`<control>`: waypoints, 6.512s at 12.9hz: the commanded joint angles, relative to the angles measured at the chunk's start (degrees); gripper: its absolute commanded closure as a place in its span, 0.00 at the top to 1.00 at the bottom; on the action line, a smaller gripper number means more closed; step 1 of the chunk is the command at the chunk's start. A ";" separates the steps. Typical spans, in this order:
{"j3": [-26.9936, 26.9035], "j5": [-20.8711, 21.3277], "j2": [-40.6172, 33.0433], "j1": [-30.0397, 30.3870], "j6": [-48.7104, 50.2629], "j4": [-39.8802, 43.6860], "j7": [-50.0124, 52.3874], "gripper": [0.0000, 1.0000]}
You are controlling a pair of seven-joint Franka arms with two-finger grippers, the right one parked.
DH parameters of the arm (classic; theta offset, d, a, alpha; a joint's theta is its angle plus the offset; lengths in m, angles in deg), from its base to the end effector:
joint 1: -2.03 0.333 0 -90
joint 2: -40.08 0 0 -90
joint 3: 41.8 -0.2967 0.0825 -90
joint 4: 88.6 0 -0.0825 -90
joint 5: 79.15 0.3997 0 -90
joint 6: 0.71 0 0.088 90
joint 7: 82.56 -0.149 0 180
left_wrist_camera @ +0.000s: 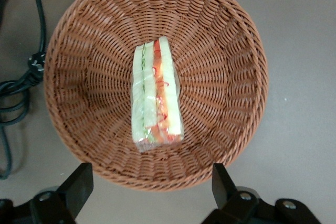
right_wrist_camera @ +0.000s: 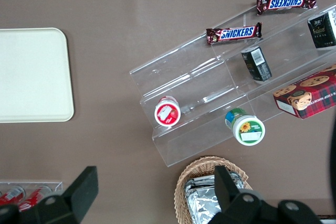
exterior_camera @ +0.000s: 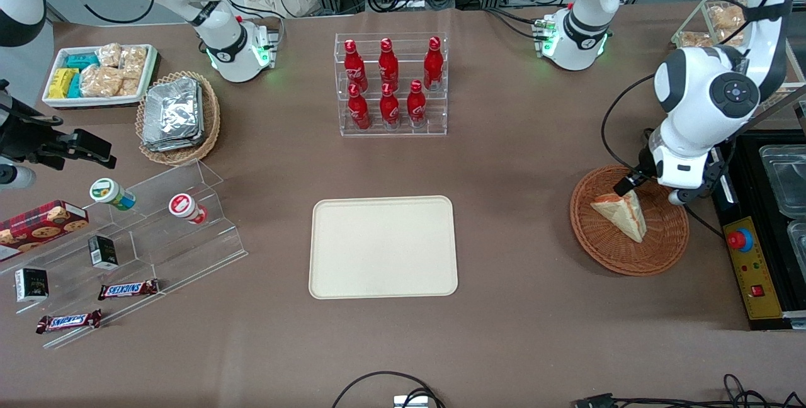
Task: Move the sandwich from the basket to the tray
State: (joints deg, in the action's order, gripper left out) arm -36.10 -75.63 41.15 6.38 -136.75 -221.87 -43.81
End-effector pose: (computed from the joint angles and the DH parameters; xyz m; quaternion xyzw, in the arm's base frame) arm 0.5239 -0.0100 0.2615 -0.9537 -0.2998 -0.0211 0.0144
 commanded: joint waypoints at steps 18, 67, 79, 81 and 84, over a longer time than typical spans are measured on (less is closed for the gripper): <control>-1.39 5.01 12.38 0.83 -14.96 -0.06 6.25 0.29; 19.35 19.95 47.00 -24.74 10.88 53.38 8.10 0.34; 19.35 19.86 41.84 -22.04 12.28 55.31 14.50 1.00; 19.44 19.77 37.97 -19.13 17.35 55.31 17.14 1.00; 19.44 19.16 32.43 -15.26 27.11 54.78 18.03 1.00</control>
State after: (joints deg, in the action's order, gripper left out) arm -16.74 -56.18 77.78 -10.76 -114.09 -165.26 -27.73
